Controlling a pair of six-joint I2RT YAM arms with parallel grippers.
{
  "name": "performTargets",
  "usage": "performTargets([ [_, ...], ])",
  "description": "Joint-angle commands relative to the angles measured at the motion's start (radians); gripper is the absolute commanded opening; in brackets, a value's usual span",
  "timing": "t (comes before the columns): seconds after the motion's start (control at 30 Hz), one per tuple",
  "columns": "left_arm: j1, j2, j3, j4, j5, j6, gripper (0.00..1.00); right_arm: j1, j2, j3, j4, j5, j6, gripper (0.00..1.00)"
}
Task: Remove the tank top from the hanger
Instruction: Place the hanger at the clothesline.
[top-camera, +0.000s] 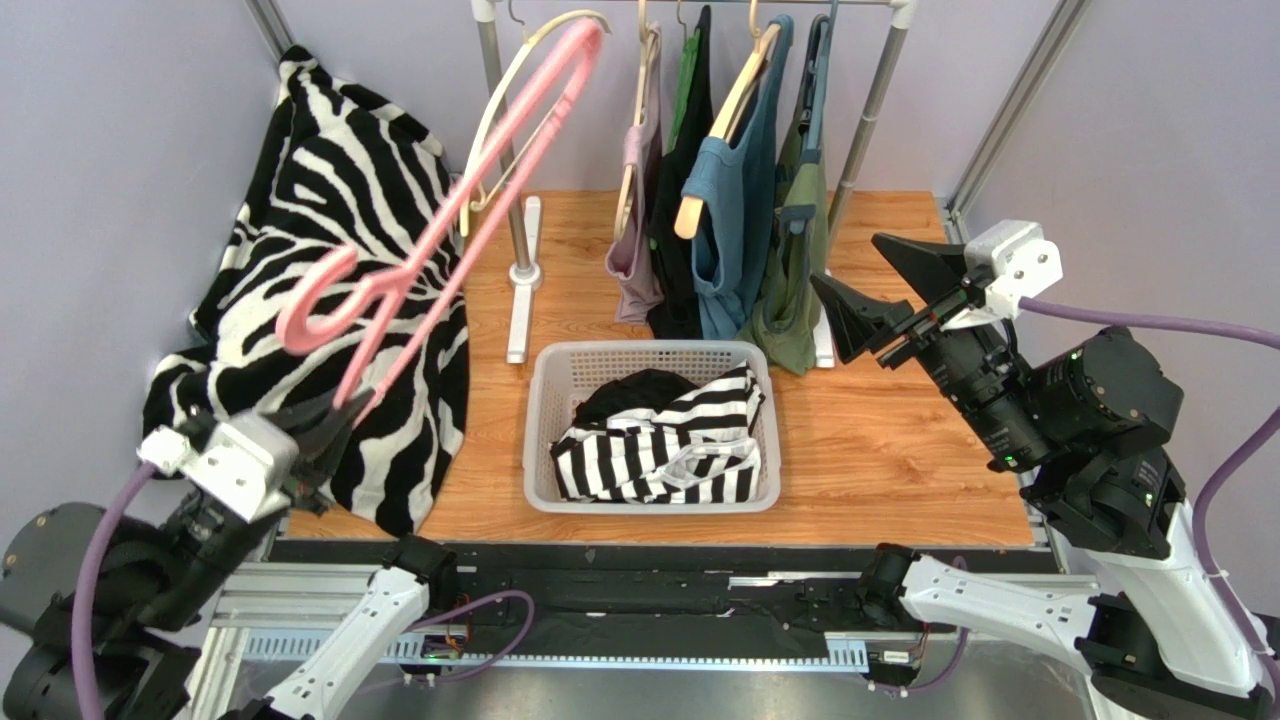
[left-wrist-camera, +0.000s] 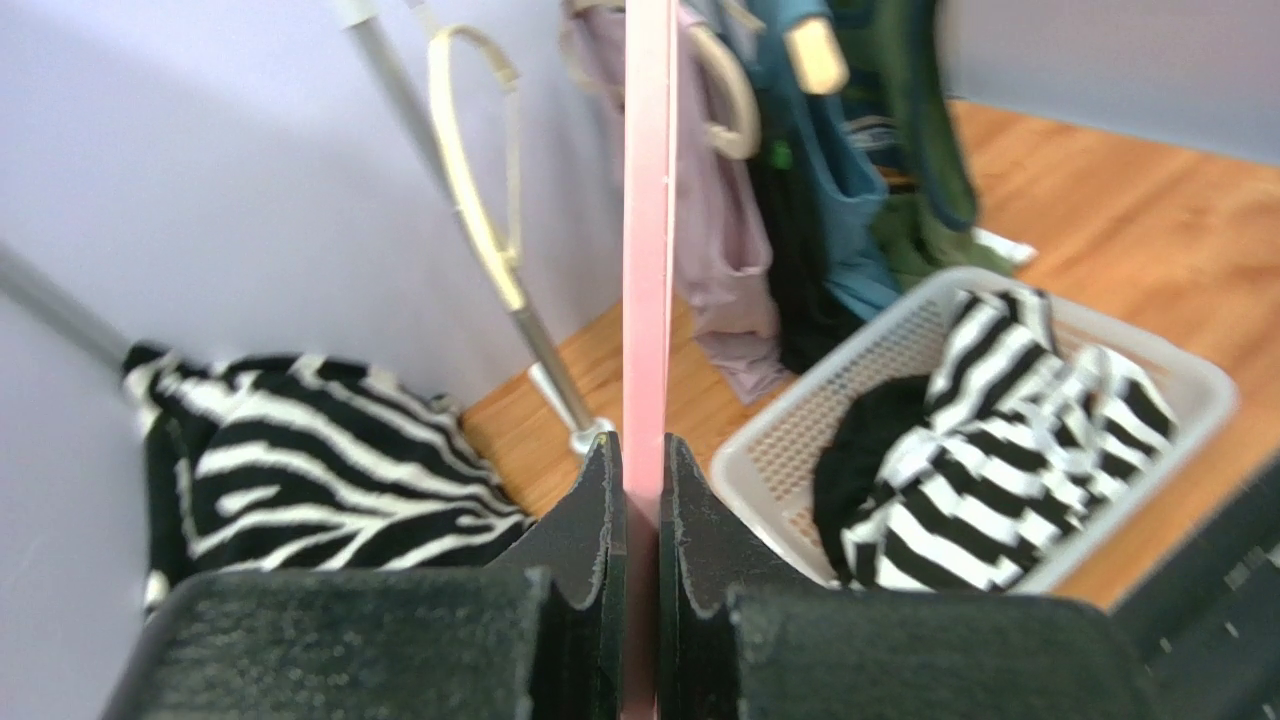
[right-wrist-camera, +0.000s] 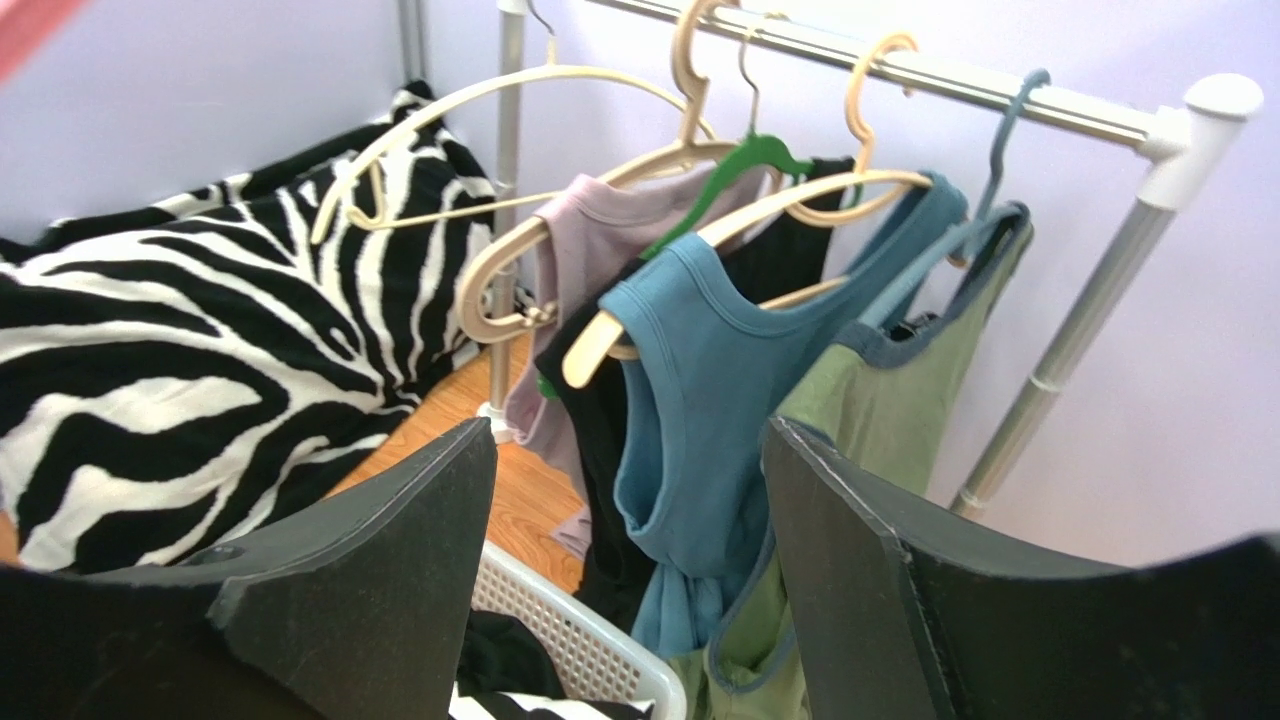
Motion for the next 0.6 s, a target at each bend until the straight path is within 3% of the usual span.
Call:
performTargets([
  [0.0,0.01,0.118,-0.017,0.123,-0.222,-0.112,0.0,-0.002,0.029,0.014,-0.005,0.099,0.027,0.7],
  [0.2,0.01,0.262,-0.042,0.108,-0.155,-0.181,0.0,-0.002,0.028,0.008,-0.027,0.093,0.071,0.68],
  [0.57,0.012,0.492,0.053,0.043,-0.258,-0.241,0.0,-0.002,0.014,0.012,-0.048,0.11,0.065,0.68],
])
